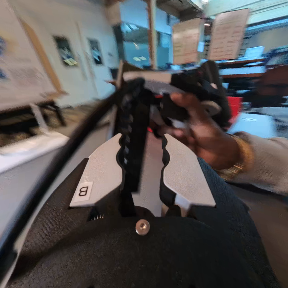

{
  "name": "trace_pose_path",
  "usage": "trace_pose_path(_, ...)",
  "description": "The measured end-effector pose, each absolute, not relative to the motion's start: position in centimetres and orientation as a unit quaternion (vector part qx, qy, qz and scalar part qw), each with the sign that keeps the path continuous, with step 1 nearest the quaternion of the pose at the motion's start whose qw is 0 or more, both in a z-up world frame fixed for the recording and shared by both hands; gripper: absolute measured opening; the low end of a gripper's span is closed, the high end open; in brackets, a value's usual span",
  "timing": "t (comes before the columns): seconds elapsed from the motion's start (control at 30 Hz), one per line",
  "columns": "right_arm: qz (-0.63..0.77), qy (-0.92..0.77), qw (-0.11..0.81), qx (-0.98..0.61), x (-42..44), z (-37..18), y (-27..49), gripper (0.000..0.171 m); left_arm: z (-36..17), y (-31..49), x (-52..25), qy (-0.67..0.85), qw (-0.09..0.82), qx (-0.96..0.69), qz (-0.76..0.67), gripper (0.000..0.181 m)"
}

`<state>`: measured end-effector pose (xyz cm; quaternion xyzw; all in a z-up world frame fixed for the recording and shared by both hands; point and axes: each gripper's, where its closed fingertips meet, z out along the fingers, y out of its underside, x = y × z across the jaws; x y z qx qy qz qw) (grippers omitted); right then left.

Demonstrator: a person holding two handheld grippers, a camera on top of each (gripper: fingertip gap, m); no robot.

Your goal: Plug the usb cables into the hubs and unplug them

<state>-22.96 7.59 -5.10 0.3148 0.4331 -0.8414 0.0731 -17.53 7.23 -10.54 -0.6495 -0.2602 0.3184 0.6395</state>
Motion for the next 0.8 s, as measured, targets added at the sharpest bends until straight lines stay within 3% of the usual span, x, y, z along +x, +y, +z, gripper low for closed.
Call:
trace_pose_path(0.13,-0.877,0.398,-0.012,0.269,-22.6,-1.2,11.3,0.029,-13.2,10.1,-8.0,-0.189,0.654,-0.729,-0.077,0.051)
trace_pose_path(0.2,-0.889,0.376,-0.076,0.249,-22.2,1.3,13.9,0.03,-12.7,8.4,-5.0,-0.16,0.652,-0.724,-0.159,0.056)
trace_pose_path(0.27,-0.896,0.348,-0.155,0.229,-21.4,4.2,17.1,0.029,-12.0,6.0,-5.3,-0.144,0.674,-0.72,-0.085,0.06)
trace_pose_path(0.4,-0.856,0.31,-0.342,0.232,-20.8,8.3,24.0,0.028,-9.9,0.2,-10.1,-0.157,0.681,-0.688,0.195,0.064)
trace_pose_path(0.53,-0.718,0.34,-0.525,0.306,-22.8,7.6,29.9,0.028,-9.3,-1.7,-11.3,-0.143,0.703,-0.627,0.303,0.063)
trace_pose_path(0.67,-0.587,0.4,-0.573,0.407,-26.0,3.1,34.2,0.029,-9.9,-1.1,-11.5,-0.129,0.697,-0.63,0.318,0.062)
trace_pose_path(0.8,-0.518,0.441,-0.539,0.497,-29.0,-2.1,37.0,0.029,-10.3,-1.7,-12.0,-0.144,0.69,-0.629,0.326,0.062)
